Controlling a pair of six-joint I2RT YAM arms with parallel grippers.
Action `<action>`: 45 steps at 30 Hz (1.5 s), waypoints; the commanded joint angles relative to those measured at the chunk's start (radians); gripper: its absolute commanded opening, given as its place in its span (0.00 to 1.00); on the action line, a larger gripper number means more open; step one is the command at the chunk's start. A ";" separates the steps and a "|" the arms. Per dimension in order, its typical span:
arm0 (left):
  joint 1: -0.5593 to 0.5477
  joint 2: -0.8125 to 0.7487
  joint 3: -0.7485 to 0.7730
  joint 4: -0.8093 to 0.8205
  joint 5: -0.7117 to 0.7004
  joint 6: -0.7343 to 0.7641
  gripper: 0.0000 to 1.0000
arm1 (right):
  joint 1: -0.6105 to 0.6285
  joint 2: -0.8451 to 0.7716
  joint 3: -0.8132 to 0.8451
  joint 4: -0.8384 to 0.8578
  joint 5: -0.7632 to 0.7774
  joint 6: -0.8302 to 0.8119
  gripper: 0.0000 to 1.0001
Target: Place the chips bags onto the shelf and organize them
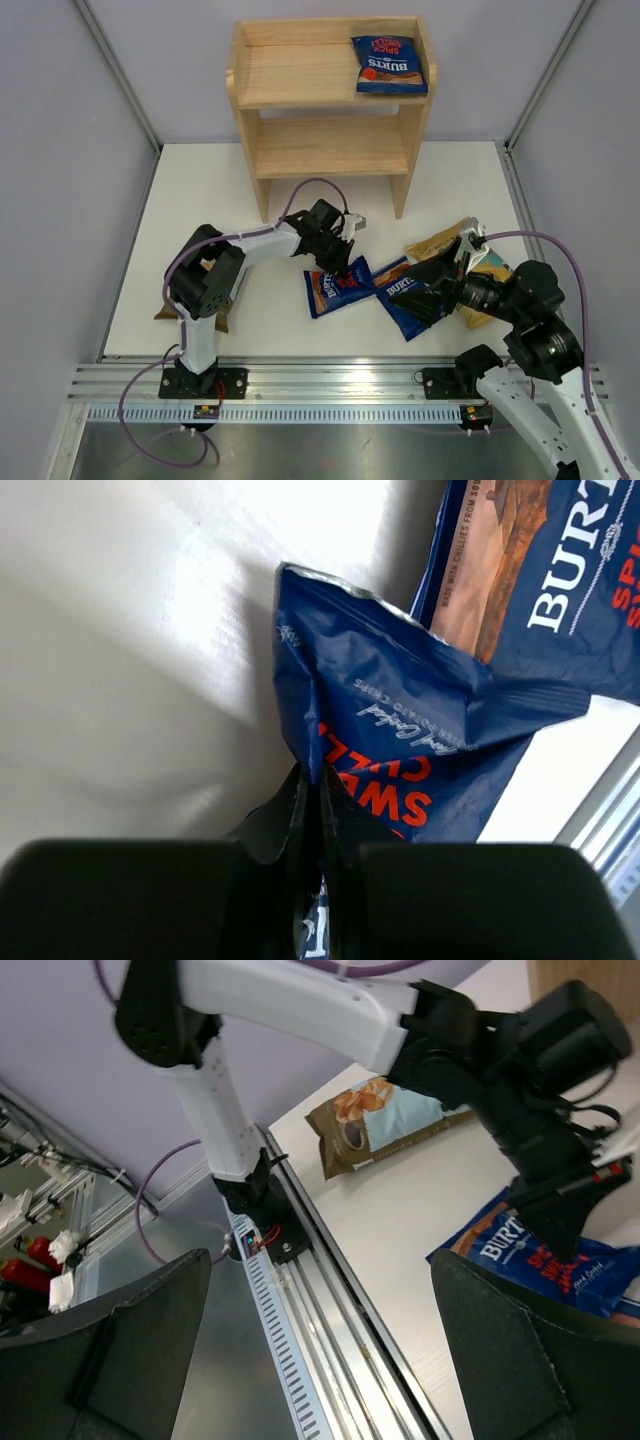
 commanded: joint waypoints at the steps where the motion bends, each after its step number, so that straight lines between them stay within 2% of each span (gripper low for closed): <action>1: 0.004 -0.143 -0.052 0.093 -0.093 -0.124 0.05 | -0.002 0.037 -0.021 0.002 0.155 0.035 0.99; 4: 0.004 -0.233 -0.089 0.130 -0.191 -0.232 0.00 | -0.002 0.073 -0.061 0.011 0.284 0.091 0.99; 7: 0.004 -0.331 -0.149 0.185 -0.254 -0.347 0.00 | -0.002 0.115 -0.139 0.111 0.314 0.179 0.99; 11: 0.001 -0.475 -0.269 0.349 -0.259 -0.503 0.00 | -0.002 0.185 -0.265 0.368 0.195 0.327 0.99; 12: 0.002 -0.502 -0.295 0.398 -0.260 -0.563 0.00 | -0.002 0.196 -0.324 0.528 0.170 0.355 0.99; 14: 0.002 -0.581 -0.353 0.469 -0.280 -0.617 0.00 | -0.002 0.233 -0.368 0.643 0.142 0.388 1.00; 19: -0.007 -0.737 -0.440 0.547 -0.397 -0.764 0.00 | 0.003 0.291 -0.414 0.743 0.173 0.343 0.99; 25: -0.051 -0.891 -0.549 0.676 -0.570 -0.902 0.00 | 0.027 0.409 -0.425 0.910 0.130 0.362 0.99; 32: -0.133 -0.949 -0.592 0.733 -0.684 -1.008 0.00 | 0.096 0.538 -0.396 1.137 0.090 0.399 0.95; 35: -0.156 -0.959 -0.594 0.732 -0.711 -1.034 0.00 | 0.147 0.585 -0.354 1.151 0.075 0.362 0.88; 36: -0.166 -0.965 -0.597 0.735 -0.721 -1.051 0.00 | 0.153 0.596 -0.346 1.152 0.076 0.359 0.76; 38: -0.176 -0.984 -0.615 0.762 -0.737 -1.045 0.00 | 0.158 0.635 -0.328 1.175 0.058 0.359 0.63; 39: -0.179 -0.988 -0.615 0.762 -0.738 -1.037 0.00 | 0.158 0.644 -0.325 1.186 0.049 0.360 0.46; 40: -0.179 -0.991 -0.608 0.749 -0.734 -1.028 0.01 | 0.158 0.649 -0.320 1.191 0.044 0.360 0.38; 41: -0.179 -1.004 -0.602 0.732 -0.731 -0.998 0.06 | 0.158 0.650 -0.310 1.183 0.033 0.356 0.33; 42: -0.179 -1.011 -0.594 0.712 -0.731 -0.973 0.12 | 0.156 0.650 -0.303 1.174 0.029 0.351 0.23; 43: -0.177 -1.021 -0.588 0.712 -0.725 -0.938 0.18 | 0.158 0.644 -0.293 1.157 0.022 0.336 0.20; 44: -0.177 -1.034 -0.588 0.698 -0.733 -0.866 0.34 | 0.156 0.638 -0.268 1.098 0.012 0.322 0.19; 45: -0.177 -1.071 -0.592 0.689 -0.737 -0.829 0.43 | 0.156 0.632 -0.256 1.065 0.007 0.305 0.17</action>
